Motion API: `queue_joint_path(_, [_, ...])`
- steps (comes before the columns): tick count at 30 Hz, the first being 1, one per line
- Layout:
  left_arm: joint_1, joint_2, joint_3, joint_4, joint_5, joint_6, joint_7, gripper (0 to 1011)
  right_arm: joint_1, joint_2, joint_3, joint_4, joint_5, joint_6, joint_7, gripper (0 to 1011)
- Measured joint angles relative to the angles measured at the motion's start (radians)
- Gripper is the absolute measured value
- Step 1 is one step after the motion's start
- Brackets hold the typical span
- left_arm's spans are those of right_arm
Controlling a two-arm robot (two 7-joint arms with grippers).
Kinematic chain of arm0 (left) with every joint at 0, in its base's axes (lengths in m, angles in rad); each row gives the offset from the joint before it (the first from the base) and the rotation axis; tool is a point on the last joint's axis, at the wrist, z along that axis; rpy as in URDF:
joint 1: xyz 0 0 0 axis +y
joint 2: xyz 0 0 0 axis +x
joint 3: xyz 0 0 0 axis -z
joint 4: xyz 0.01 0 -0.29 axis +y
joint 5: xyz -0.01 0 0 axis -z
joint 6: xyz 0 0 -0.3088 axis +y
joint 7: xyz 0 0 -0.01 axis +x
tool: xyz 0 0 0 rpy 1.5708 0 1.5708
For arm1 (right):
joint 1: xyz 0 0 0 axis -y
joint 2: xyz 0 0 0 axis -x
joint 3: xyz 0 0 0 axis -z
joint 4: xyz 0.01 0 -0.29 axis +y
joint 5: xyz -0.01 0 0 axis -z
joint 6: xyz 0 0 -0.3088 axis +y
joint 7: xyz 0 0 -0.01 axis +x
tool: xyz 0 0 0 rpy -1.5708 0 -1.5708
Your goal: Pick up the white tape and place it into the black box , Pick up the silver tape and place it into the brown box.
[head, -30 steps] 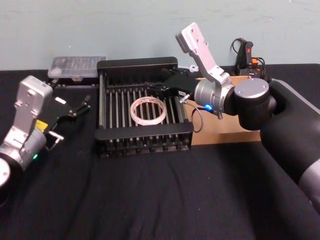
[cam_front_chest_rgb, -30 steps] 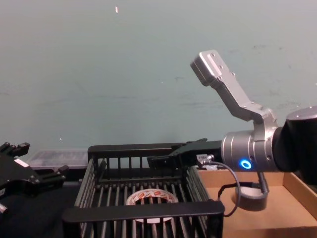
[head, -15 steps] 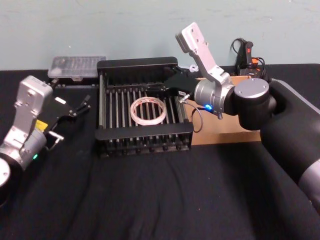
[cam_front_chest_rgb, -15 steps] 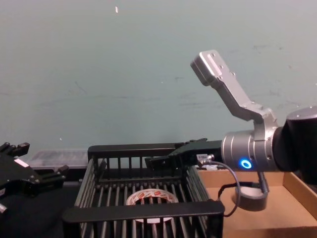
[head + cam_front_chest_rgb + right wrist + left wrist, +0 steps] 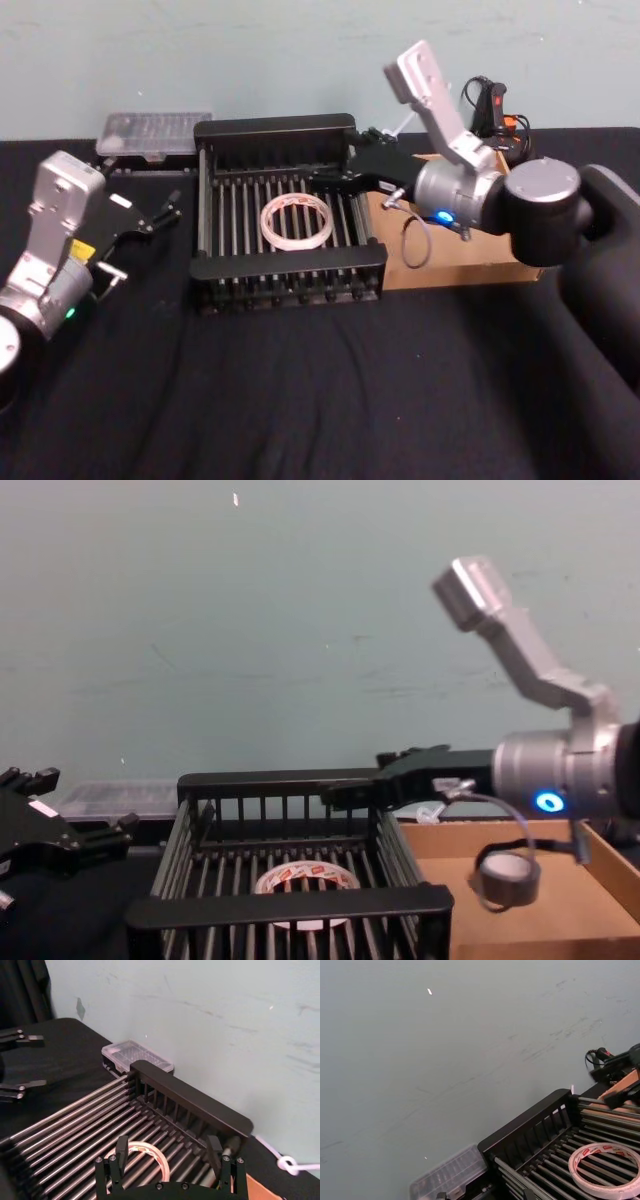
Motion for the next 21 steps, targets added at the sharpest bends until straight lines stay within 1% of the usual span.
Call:
queue_joint_path(3, [0.0,0.0,0.0,0.0,0.0,0.0,0.0,1001,-0.028,0.028,0.011,-0.055,0.01,0.01,0.004,1002])
queue_joint_path(4, [0.0,0.0,0.0,0.0,0.0,0.0,0.0,1001,-0.046,0.045,0.019,-0.09,0.017,0.015,0.006,1002])
queue_joint_path(7, [0.0,0.0,0.0,0.0,0.0,0.0,0.0,1001,-0.072,0.07,0.03,-0.138,0.029,0.02,0.008,1002])
queue_joint_path(8, [0.0,0.0,0.0,0.0,0.0,0.0,0.0,1002,-0.091,0.088,0.04,-0.172,0.038,0.023,0.008,1002])
queue_joint_path(10, [0.0,0.0,0.0,0.0,0.0,0.0,0.0,1001,-0.108,0.105,0.049,-0.201,0.047,0.025,0.008,1002])
queue_joint_path(13, [0.0,0.0,0.0,0.0,0.0,0.0,0.0,1001,-0.147,0.14,0.072,-0.26,0.067,0.026,-0.004,1002])
queue_joint_path(17, [0.0,0.0,0.0,0.0,0.0,0.0,0.0,1001,-0.187,0.168,0.1,-0.305,0.082,0.022,-0.031,1002])
queue_joint_path(20, [0.0,0.0,0.0,0.0,0.0,0.0,0.0,1001,-0.206,0.177,0.117,-0.322,0.088,0.016,-0.054,1002])
queue_joint_path(21, [0.0,0.0,0.0,0.0,0.0,0.0,0.0,1002,-0.22,0.18,0.13,-0.331,0.089,0.01,-0.073,1002])
